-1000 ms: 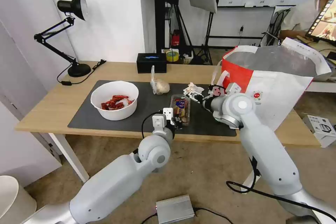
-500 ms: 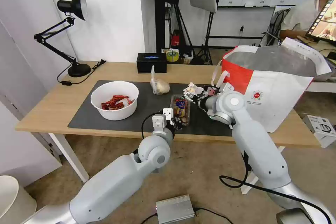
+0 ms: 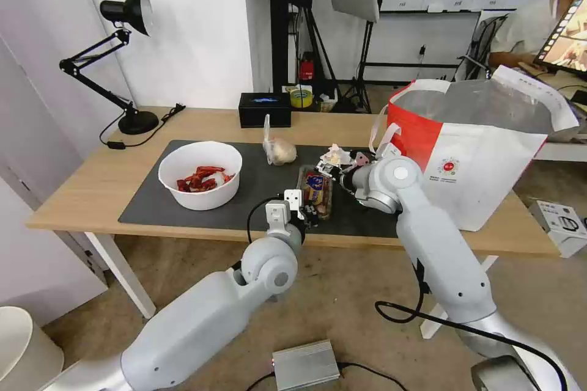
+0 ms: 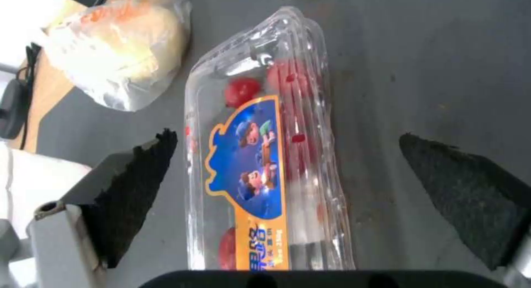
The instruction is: Pick up the trash from the table and place it into the takeout bag.
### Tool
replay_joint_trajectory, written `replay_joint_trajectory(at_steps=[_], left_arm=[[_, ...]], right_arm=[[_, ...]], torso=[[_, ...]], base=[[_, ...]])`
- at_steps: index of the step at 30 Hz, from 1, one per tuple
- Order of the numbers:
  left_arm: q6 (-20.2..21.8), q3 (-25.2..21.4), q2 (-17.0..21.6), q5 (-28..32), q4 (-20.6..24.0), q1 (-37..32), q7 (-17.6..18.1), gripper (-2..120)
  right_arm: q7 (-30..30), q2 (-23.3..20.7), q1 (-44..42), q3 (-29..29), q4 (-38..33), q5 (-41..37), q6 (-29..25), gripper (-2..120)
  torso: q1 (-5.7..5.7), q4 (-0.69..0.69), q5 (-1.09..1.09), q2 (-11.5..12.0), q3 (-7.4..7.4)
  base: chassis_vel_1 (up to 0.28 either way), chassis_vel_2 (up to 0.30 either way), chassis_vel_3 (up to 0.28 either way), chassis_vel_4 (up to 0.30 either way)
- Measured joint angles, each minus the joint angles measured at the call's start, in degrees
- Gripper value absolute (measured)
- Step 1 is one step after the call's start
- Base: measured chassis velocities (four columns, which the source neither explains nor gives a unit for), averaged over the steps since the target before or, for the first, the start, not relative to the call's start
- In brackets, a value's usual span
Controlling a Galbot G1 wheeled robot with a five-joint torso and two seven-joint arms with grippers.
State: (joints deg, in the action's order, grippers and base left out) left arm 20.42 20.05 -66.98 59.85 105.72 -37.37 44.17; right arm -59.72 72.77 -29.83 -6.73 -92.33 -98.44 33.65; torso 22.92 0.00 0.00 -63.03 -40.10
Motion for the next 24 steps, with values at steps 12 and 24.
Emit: replay_joint_trajectory(at_steps=[12, 24], left_arm=[[0.0, -0.1, 0.0, 0.0, 0.1, 0.0, 0.1, 0], [0.0, -0.4, 0.2, 0.0, 0.4, -0.2, 0.1, 0]], right_arm=[[-0.9, 1.5, 1.0, 0.1, 1.9, 0.2, 0.4, 100], [-1.8, 2.9, 2.2, 0.5, 4.1, 0.9, 0.6, 100]], torso=[[0.00, 0.00, 0.00, 0.0, 0.00], [0.00, 0.00, 0.00, 0.0, 0.00]], base=[[0.000, 0.000, 0.000, 0.000], [0.000, 0.000, 0.000, 0.000]])
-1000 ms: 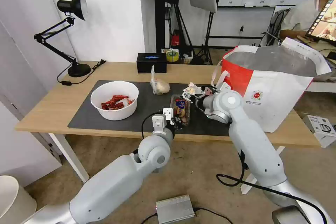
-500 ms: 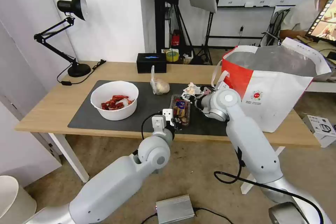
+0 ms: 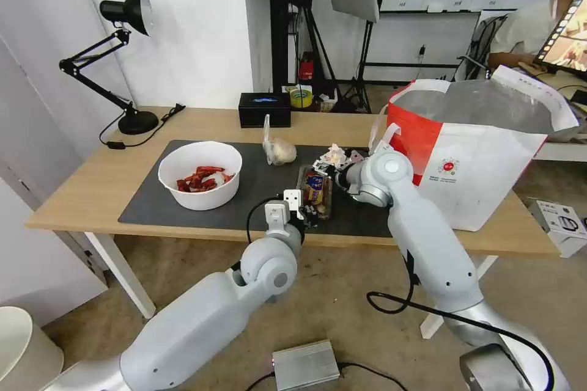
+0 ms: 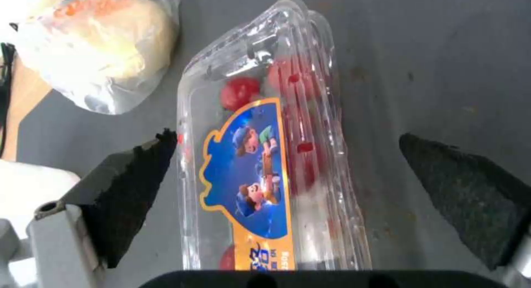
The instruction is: Pick up the trash from the table and place it into the takeout bag.
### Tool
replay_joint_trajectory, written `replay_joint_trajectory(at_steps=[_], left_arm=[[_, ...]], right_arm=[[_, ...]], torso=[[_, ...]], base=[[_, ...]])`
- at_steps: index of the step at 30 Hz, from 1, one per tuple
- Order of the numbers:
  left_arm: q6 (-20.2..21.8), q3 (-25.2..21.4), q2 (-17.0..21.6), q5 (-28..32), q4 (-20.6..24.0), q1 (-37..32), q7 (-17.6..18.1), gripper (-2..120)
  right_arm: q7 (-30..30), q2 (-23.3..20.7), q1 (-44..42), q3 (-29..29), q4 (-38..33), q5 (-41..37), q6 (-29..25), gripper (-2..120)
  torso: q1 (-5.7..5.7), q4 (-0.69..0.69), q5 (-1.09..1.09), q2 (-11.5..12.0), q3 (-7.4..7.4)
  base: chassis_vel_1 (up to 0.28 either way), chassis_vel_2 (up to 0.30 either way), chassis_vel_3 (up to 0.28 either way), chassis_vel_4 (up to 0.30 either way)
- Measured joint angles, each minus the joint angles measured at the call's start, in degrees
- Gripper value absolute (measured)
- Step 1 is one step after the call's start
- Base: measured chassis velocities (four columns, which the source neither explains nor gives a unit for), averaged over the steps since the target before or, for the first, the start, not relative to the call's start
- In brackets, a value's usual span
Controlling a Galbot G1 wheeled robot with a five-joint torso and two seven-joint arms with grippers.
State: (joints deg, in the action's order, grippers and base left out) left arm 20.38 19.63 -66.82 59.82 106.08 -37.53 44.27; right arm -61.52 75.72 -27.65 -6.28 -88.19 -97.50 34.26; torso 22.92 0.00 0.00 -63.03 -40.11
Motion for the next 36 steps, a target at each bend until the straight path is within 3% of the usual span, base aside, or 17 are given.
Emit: replay_joint_trajectory(at_steps=[22, 27, 36], left_arm=[[0.0, 0.3, -0.1, -0.1, -0.1, 0.1, 0.1, 0], [0.0, 0.4, -0.2, -0.1, 0.0, -0.1, 0.1, 0], [0.0, 0.5, -0.2, -0.1, 0.0, 0.1, 0.1, 0]], right_arm=[[-0.1, 1.6, 1.0, 0.1, 2.3, 0.5, 0.4, 100], [-0.3, 1.6, 1.0, 0.1, 2.5, 0.6, 0.4, 89], [-0.5, 1.5, 0.8, 0.1, 2.6, 0.6, 0.3, 53]], torso=[[0.00, 0.00, 0.00, 0.0, 0.00], [-0.01, -0.01, 0.00, 0.0, 0.01], [0.00, 0.00, -0.02, 0.0, 0.01]], base=[[0.000, 0.000, 0.000, 0.000], [0.000, 0.000, 0.000, 0.000], [0.000, 0.000, 0.000, 0.000]])
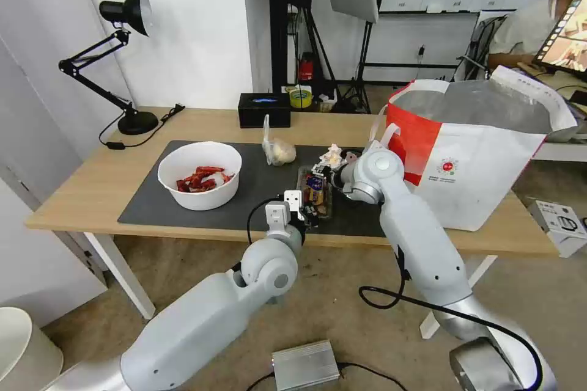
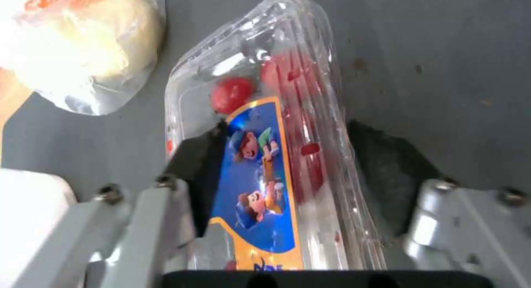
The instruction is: Pick up the trash from the table and place it into the takeout bag.
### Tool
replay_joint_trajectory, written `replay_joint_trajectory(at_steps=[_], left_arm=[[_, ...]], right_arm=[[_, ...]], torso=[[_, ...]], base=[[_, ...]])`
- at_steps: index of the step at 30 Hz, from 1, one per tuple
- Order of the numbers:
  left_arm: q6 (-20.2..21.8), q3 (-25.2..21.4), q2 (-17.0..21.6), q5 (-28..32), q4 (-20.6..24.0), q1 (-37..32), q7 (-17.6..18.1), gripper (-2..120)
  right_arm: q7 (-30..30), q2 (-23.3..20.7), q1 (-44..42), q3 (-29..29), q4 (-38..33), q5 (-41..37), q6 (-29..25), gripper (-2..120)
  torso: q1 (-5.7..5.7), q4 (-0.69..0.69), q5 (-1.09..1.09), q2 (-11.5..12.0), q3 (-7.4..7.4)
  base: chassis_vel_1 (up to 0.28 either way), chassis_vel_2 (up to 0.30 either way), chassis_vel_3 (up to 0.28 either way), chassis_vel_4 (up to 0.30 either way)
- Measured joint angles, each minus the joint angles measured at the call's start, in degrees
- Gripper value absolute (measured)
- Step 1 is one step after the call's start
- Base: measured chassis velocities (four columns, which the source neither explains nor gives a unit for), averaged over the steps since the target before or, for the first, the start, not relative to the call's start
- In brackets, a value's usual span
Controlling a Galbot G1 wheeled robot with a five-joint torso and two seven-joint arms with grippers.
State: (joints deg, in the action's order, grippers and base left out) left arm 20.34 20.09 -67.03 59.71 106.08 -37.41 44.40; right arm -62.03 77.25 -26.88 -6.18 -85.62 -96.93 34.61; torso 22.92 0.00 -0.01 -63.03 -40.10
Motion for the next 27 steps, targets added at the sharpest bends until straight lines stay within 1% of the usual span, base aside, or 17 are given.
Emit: replay_joint_trajectory(at_steps=[1, 3, 4, 5, 6, 7, 8, 11, 12, 13, 14, 15, 22, 27], left_arm=[[0.0, 0.0, 0.0, 0.0, 0.0, 0.0, 0.0, 0], [0.0, 0.0, -0.1, 0.0, 0.0, 0.0, 0.0, 0], [0.0, 0.0, -0.1, 0.0, 0.0, 0.0, 0.0, 0], [0.0, 0.0, -0.1, 0.0, -0.1, 0.0, 0.1, 0], [0.0, 0.0, -0.1, 0.0, -0.1, 0.0, 0.1, 0], [0.0, 0.1, -0.2, 0.0, -0.1, 0.0, 0.1, 0], [0.0, 0.1, -0.2, 0.0, -0.1, 0.0, 0.1, 0], [0.0, 0.0, -0.2, 0.0, 0.0, 0.0, 0.1, 0], [0.0, 0.0, -0.2, 0.0, 0.0, 0.0, 0.1, 0], [0.0, 0.0, -0.2, 0.0, 0.1, 0.0, 0.1, 0], [-0.1, -0.1, -0.2, 0.0, 0.2, 0.0, 0.2, 0], [-0.1, -0.1, -0.2, 0.1, 0.2, 0.1, 0.2, 0], [-0.2, -0.4, -0.2, 0.3, 0.6, 0.1, 1.0, 0], [-1.3, -0.9, -0.2, 0.3, 1.1, 0.3, 1.1, 0]], right_arm=[[0.0, 0.0, 0.0, 0.0, 0.0, 0.0, 0.0, 52], [-0.1, -0.2, -0.1, 0.0, -0.1, 0.0, 0.0, 41], [-0.1, -0.2, -0.1, 0.0, -0.1, 0.0, 0.0, 41], [-0.1, -0.3, -0.1, 0.0, -0.2, 0.0, 0.0, 35], [-0.1, -0.4, -0.1, 0.0, -0.2, 0.0, 0.0, 35], [-0.1, -0.6, -0.3, 0.0, -0.4, 0.0, 0.0, 25], [-0.1, -0.6, -0.3, 0.0, -0.4, 0.0, 0.0, 25], [-0.1, -1.0, -0.4, 0.0, -0.6, -0.1, 0.0, 13], [-0.1, -1.0, -0.4, 0.0, -0.6, -0.1, 0.0, 13], [-0.1, -1.0, -0.4, -0.1, -0.6, -0.1, 0.0, 10], [-0.1, -1.1, -0.5, -0.1, -0.7, -0.2, 0.0, 3], [-0.1, -1.2, -0.5, -0.1, -0.7, -0.2, 0.0, 1], [-0.1, -1.2, -0.9, -0.2, -0.9, -0.1, 0.0, 0], [0.0, -1.2, -1.1, -0.4, -0.9, 0.0, -0.1, 0]], torso=[[0.00, 0.00, 0.00, 0.0, 0.00], [0.00, 0.01, 0.00, 0.0, 0.00], [0.00, 0.01, 0.00, 0.0, 0.00], [0.00, 0.00, 0.00, 0.0, 0.00], [0.00, 0.01, 0.00, 0.0, 0.00], [0.00, 0.00, 0.00, 0.0, 0.00], [0.00, 0.00, 0.00, 0.0, 0.00], [0.00, 0.01, 0.01, 0.0, 0.00], [0.00, 0.01, 0.01, 0.0, 0.00], [-0.01, 0.01, 0.01, 0.0, 0.01], [0.00, 0.01, 0.01, 0.0, 0.00], [0.00, 0.01, 0.01, 0.0, 0.01], [-0.01, 0.01, 0.02, 0.0, 0.01], [-0.01, 0.01, 0.02, 0.0, 0.01]], base=[[0.000, 0.000, 0.000, 0.000], [0.000, 0.000, 0.000, 0.000], [0.000, 0.000, 0.000, 0.000], [0.000, 0.000, 0.000, 0.000], [0.000, 0.000, 0.000, 0.000], [0.000, 0.000, 0.000, 0.000], [0.000, 0.000, 0.000, 0.000], [0.000, 0.000, 0.000, 0.000], [0.000, 0.000, 0.000, 0.000], [0.000, 0.000, 0.000, 0.000], [0.000, 0.000, 0.000, 0.000], [0.000, 0.000, 0.000, 0.000], [0.000, 0.000, 0.000, 0.000], [0.000, 0.000, 0.000, 0.000]])
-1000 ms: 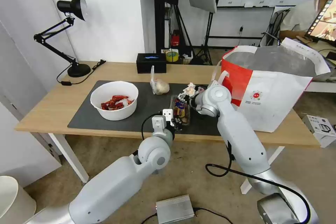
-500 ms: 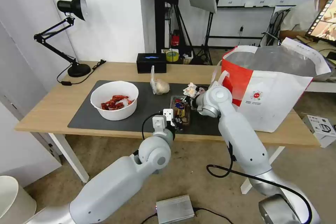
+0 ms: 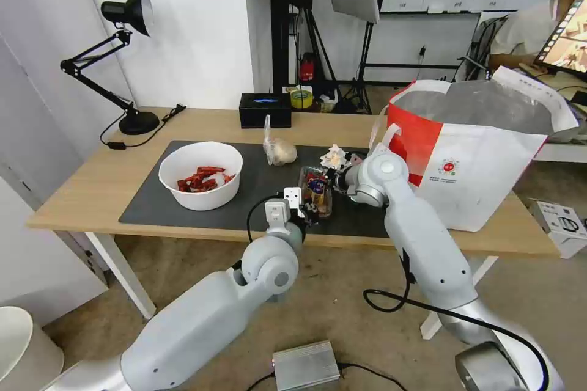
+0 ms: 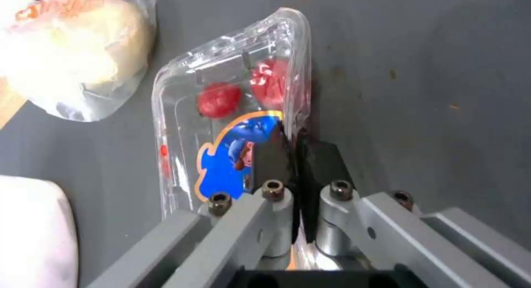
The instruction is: Pick up the trash from the table and place it into the takeout bag.
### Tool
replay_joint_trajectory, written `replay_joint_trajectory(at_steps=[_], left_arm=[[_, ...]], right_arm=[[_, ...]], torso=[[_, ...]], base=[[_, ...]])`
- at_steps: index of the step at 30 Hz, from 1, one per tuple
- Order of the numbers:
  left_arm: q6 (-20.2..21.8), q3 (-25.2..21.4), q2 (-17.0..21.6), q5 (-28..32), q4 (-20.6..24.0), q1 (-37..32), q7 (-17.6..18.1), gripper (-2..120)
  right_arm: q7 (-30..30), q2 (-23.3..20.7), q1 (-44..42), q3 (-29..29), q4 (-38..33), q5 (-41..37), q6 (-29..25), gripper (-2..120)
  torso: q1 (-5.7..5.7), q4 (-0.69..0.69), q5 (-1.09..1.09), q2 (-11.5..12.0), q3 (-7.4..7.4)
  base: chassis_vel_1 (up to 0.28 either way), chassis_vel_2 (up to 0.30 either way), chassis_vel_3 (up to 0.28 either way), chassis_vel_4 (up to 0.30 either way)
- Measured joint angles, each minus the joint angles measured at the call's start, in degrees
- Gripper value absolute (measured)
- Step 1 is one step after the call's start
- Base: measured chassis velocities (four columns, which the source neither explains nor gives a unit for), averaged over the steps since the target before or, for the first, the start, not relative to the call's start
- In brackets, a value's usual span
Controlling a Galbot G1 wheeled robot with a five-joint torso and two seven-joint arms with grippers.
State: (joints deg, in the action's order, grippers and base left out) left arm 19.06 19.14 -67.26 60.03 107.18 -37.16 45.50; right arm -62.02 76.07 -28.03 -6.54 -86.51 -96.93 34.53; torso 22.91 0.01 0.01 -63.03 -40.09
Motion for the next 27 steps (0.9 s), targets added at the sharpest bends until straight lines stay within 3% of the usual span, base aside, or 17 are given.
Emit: replay_joint_trajectory(at_steps=[9, 27], left_arm=[[-0.1, -0.9, 0.6, 0.7, 1.2, -0.1, 0.1, 1], [-0.1, -4.0, 2.4, 0.5, 3.8, -1.9, 0.0, 65]], right_arm=[[0.6, 0.1, 0.1, -0.1, 0.2, 0.1, -0.1, 0], [2.3, 0.4, 0.3, -0.1, 0.0, 1.4, -0.3, 0]], torso=[[0.00, -0.03, 0.00, 0.0, -0.01], [0.02, -0.01, -0.01, 0.0, -0.03]], base=[[0.000, 0.000, 0.000, 0.000], [0.000, 0.000, 0.000, 0.000]])
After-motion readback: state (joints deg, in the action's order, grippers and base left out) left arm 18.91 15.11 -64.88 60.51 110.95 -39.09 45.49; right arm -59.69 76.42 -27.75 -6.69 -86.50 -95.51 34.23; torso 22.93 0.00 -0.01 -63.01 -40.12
